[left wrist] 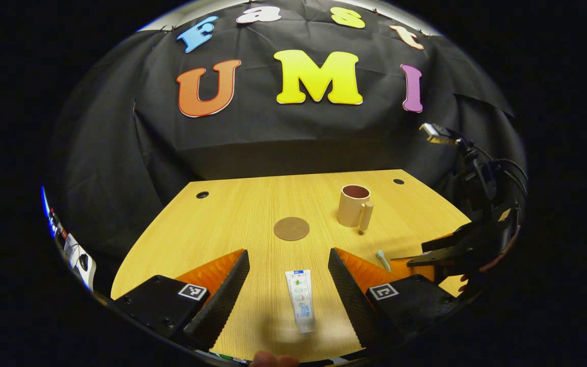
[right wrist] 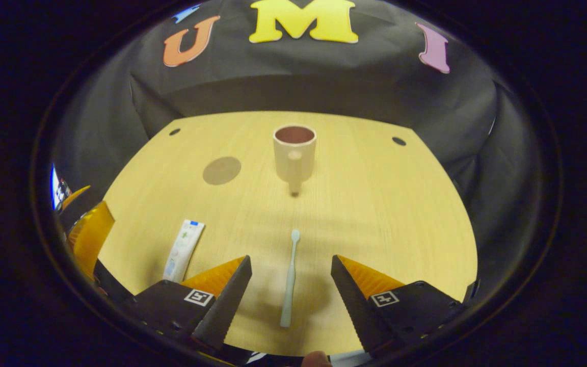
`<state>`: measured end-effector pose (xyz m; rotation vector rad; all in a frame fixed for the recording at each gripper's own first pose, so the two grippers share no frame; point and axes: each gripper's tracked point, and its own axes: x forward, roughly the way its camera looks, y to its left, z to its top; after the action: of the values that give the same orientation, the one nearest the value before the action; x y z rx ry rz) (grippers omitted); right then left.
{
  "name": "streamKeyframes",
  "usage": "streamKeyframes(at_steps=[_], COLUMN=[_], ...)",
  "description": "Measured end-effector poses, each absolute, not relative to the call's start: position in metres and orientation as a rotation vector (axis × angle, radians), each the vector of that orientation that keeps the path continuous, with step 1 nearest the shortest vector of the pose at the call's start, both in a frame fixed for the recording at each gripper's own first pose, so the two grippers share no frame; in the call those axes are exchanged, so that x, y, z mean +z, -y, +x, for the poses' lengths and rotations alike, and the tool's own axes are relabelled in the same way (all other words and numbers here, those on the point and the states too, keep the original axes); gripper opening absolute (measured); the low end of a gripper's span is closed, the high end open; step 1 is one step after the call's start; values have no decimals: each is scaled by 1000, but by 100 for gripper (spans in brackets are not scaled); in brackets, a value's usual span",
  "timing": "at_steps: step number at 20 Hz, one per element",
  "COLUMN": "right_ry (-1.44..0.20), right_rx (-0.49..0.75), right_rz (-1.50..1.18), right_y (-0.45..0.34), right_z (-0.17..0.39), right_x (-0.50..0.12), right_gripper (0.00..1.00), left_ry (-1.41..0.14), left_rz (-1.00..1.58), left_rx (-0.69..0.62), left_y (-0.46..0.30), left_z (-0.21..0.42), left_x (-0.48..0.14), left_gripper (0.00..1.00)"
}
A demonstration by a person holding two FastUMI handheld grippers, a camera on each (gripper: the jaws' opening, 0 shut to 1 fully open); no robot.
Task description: Put the toothbrush and toothpaste on the desktop into the cup, then pick up the cup and place it on the coaster on the desktop.
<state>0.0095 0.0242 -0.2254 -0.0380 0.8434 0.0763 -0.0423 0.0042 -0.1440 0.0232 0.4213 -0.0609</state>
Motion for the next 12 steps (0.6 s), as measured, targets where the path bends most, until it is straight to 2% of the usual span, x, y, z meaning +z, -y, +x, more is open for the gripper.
streamKeyframes(at_steps=[1,4,6,7,10,11,12], right_ry=[-874,-916,-923,-922,-917,-925,-924], right_rx=[67,57,50,50,40,44,45], right_rz=[-23,-6,-14,-22,-45,-44,-44], right_y=[-23,-21,-22,-23,-22,-24,-24], right_z=[12,24,34,39,46,47,47], right_x=[-234,-251,-260,-263,-270,-272,-275], right_gripper=[96,96,91,80,63,50,49], left_ry=[-427,-444,-455,-455,-453,-453,-455], left_rz=[22,21,21,22,31,35,37], left_rx=[-59,-55,-53,-54,-59,-61,-63], left_y=[-5,-7,-8,-9,-9,-10,-10], left_z=[-43,-45,-46,-45,-43,-43,-43], left_x=[-145,-150,-153,-154,-154,-154,-154], left_gripper=[99,99,99,99,99,99,99])
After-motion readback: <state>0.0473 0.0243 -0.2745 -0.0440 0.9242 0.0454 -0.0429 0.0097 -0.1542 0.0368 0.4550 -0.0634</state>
